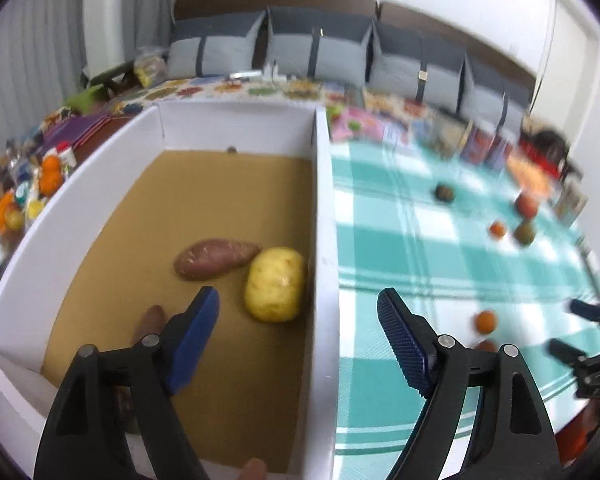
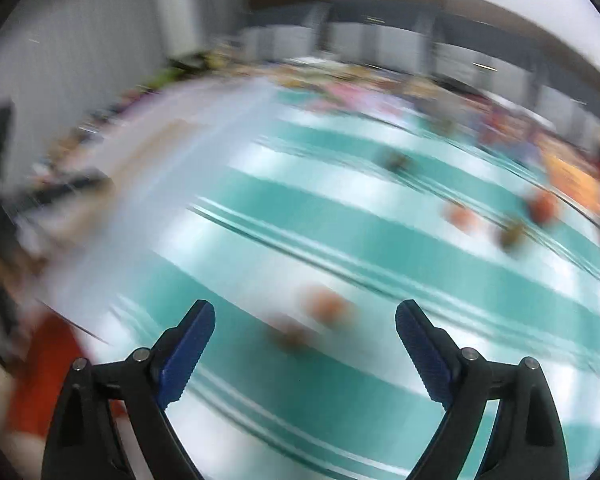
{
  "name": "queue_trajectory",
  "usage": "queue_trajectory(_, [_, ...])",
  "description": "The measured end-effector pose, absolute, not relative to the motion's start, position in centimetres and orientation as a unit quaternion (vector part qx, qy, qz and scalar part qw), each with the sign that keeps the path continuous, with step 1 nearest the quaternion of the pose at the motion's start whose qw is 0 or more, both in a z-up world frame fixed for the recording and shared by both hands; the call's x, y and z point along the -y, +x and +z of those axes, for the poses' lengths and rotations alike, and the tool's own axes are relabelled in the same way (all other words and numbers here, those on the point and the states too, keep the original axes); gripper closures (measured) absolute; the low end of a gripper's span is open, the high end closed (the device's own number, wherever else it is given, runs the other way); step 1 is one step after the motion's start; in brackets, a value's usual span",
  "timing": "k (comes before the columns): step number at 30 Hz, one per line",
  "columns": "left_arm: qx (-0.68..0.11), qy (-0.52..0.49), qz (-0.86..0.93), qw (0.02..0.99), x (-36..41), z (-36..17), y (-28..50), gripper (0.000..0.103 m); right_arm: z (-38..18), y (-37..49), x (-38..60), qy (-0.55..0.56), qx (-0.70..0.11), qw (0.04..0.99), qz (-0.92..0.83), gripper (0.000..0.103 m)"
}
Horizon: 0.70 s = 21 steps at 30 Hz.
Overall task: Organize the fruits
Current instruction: 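Carry both fruits over the white box and open both tools to drop them, then withdraw both tools from the box and hold them above the oranges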
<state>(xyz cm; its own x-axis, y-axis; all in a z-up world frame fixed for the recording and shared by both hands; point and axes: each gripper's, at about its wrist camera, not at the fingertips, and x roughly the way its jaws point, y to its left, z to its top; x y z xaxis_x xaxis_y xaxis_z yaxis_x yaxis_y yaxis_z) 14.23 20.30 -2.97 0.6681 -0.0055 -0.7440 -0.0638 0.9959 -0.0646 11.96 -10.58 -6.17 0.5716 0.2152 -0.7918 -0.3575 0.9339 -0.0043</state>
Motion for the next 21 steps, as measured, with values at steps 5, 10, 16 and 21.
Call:
queue_trajectory(5, [-0.414, 0.033, 0.050, 0.908, -18.7, -3.5, 14.5, 0.020, -10.7, 8.2, 22.4, -0.066, -0.438, 0.896, 0.033, 0.012])
queue_trajectory(10, [-0.428, 0.039, 0.058, 0.901, -18.7, -4.3, 14.1, 0.020, -12.3, 6.1, 27.6, -0.057, -0.423, 0.904, -0.024, 0.011])
queue_trajectory(16, [-0.405, 0.039, 0.053, 0.912, -17.6, -2.8, 12.9, 0.020, -13.9, 6.7, 28.2, -0.035, -0.429, 0.902, -0.023, 0.011])
queue_trajectory(21, [-0.308, 0.045, 0.048, 0.949, -13.3, 0.9, 8.8, 0.020, -14.6, 6.7, 28.9, -0.003, -0.431, 0.902, -0.022, 0.000])
